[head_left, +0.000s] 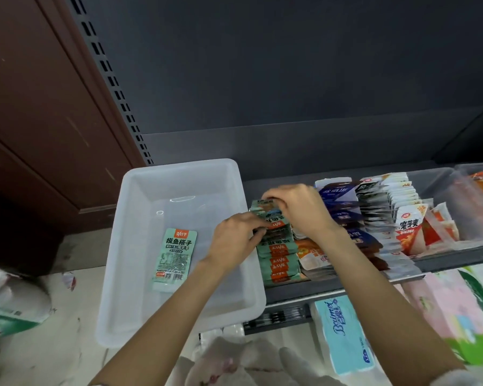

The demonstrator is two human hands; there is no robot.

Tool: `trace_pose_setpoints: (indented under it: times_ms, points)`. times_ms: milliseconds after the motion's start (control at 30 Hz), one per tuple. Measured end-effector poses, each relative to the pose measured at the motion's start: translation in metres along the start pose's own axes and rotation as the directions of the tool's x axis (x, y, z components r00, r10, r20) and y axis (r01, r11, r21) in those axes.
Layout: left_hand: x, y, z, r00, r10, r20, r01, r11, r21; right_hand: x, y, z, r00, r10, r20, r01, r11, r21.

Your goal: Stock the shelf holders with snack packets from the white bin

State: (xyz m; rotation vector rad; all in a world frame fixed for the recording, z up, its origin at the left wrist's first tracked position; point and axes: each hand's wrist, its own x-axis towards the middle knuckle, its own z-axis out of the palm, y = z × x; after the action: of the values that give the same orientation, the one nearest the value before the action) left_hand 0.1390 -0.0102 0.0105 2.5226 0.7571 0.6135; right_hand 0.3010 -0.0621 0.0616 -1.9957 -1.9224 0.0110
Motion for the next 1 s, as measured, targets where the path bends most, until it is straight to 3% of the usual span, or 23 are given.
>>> trace_pose_setpoints:
  times_ms: [100, 200, 367, 433, 533, 600, 633, 667, 733, 833, 933, 1000]
  points:
    - [-0.003, -0.002, 0.001, 0.999, 0.009, -0.043, -0.009, 1.000, 0.013, -0.002, -0.004, 0.005, 0.992, -0.032, 0.119, 0.040, 0.997, -0.061]
    - [-0.005, -0.007, 0.001, 0.999, 0.010, -0.044, -0.011, 1.000, -0.009, -0.007, -0.008, 0.003, 0.993, -0.085, 0.086, 0.107, 0.947, -0.304]
    - [-0.015, -0.022, 0.000, 0.999, 0.038, 0.018, -0.037, 0.997, -0.064, -0.003, -0.024, 0.012, 0.971, 0.088, 0.221, 0.017, 0.902, -0.432]
    - [-0.022, -0.029, -0.007, 0.999, 0.004, -0.045, -0.008, 0.997, -0.081, -0.002, -0.028, 0.012, 0.974, 0.112, 0.198, -0.012, 0.893, -0.450]
    - [-0.041, -0.052, -0.018, 0.946, -0.208, -0.250, 0.178, 0.974, -0.139, -0.003, -0.042, 0.010, 0.998, 0.028, -0.058, -0.044, 0.957, -0.287]
    - [-0.057, -0.072, -0.024, 0.871, -0.395, -0.292, 0.368, 0.919, -0.143, -0.002, -0.065, 0.021, 0.973, -0.004, -0.229, -0.019, 0.995, -0.096]
    - [-0.063, -0.082, -0.025, 0.838, -0.478, -0.264, 0.463, 0.878, -0.120, 0.001, -0.078, 0.031, 0.971, 0.010, -0.237, -0.008, 1.000, 0.009]
    - [-0.069, -0.091, -0.026, 0.806, -0.556, -0.203, 0.554, 0.829, -0.072, 0.007, -0.089, 0.045, 0.983, 0.042, -0.179, -0.021, 0.992, 0.122]
    - [-0.075, -0.103, -0.024, 0.720, -0.693, -0.031, 0.692, 0.713, 0.112, 0.018, -0.106, 0.083, 0.993, 0.090, 0.082, -0.108, 0.962, 0.249]
    - [-0.078, -0.109, -0.019, 0.599, -0.791, 0.126, 0.714, 0.599, 0.363, 0.033, -0.116, 0.136, 0.922, -0.001, 0.387, -0.067, 0.985, 0.160]
    - [-0.079, -0.113, -0.012, 0.602, -0.783, 0.158, 0.663, 0.600, 0.448, 0.040, -0.119, 0.164, 0.837, -0.096, 0.539, 0.107, 0.994, 0.011]
    - [-0.078, -0.117, -0.010, 0.630, -0.757, 0.176, 0.619, 0.626, 0.474, 0.040, -0.119, 0.172, 0.808, -0.081, 0.584, 0.118, 0.993, -0.027]
